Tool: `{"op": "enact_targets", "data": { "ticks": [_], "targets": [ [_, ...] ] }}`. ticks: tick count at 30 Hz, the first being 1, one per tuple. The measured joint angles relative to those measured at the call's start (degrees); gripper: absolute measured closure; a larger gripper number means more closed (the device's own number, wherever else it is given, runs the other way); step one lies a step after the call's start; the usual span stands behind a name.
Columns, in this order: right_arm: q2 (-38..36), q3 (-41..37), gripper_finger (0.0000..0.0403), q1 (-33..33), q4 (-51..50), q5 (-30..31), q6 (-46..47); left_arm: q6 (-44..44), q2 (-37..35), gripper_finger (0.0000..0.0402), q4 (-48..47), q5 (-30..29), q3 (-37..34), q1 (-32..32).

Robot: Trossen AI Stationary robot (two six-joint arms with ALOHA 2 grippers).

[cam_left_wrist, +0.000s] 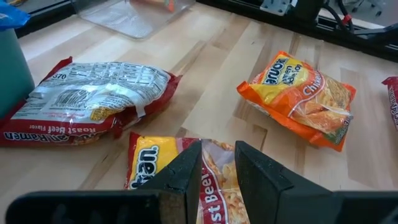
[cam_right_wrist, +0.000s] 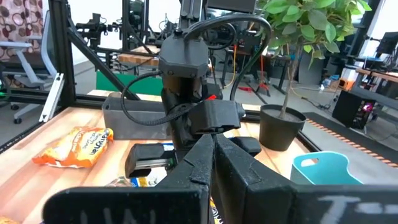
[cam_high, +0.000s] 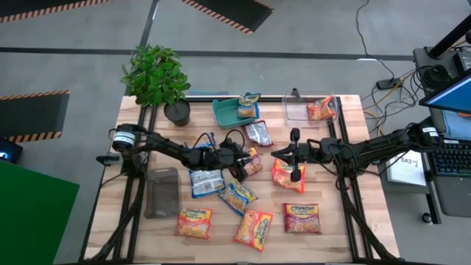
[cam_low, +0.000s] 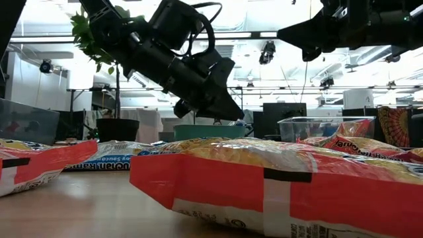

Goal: Sort Maruchan noodles
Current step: Put the middle red noodle pack into the black bin

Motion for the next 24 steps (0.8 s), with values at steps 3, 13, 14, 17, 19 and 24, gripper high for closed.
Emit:
{"op": "enact_targets", "data": {
  "ticks": [3, 13, 14, 17, 19, 24],
  "targets": [
    [0.0, 0.0, 0.0394, 0.0, 0.0, 0.0, 0.0, -0.3, 0.0, 0.0322, 0.0, 0.0, 0.0, 0.0],
    [0.0, 0.0, 0.0394, 0.0, 0.0, 0.0, -0.1, -0.9, 0.0, 0.0322, 0.0, -0.1, 0.0, 0.0],
    [0.0, 0.0, 0.0394, 0.0, 0.0, 0.0, -0.1, -0.9, 0.0, 0.0322, 0.0, -0.1, 0.0, 0.0],
    [0.0, 0.0, 0.0394, 0.0, 0.0, 0.0, -0.1, -1.4, 0.0, 0.0322, 0.0, -0.1, 0.0, 0.0],
    [0.0, 0.0, 0.0394, 0.0, 0.0, 0.0, -0.1, -1.9, 0.0, 0.0318, 0.0, -0.1, 0.0, 0.0],
    [0.0, 0.0, 0.0394, 0.0, 0.0, 0.0, -0.1, -2.4, 0.0, 0.0279, 0.0, -0.1, 0.0, 0.0]
  ]
}}
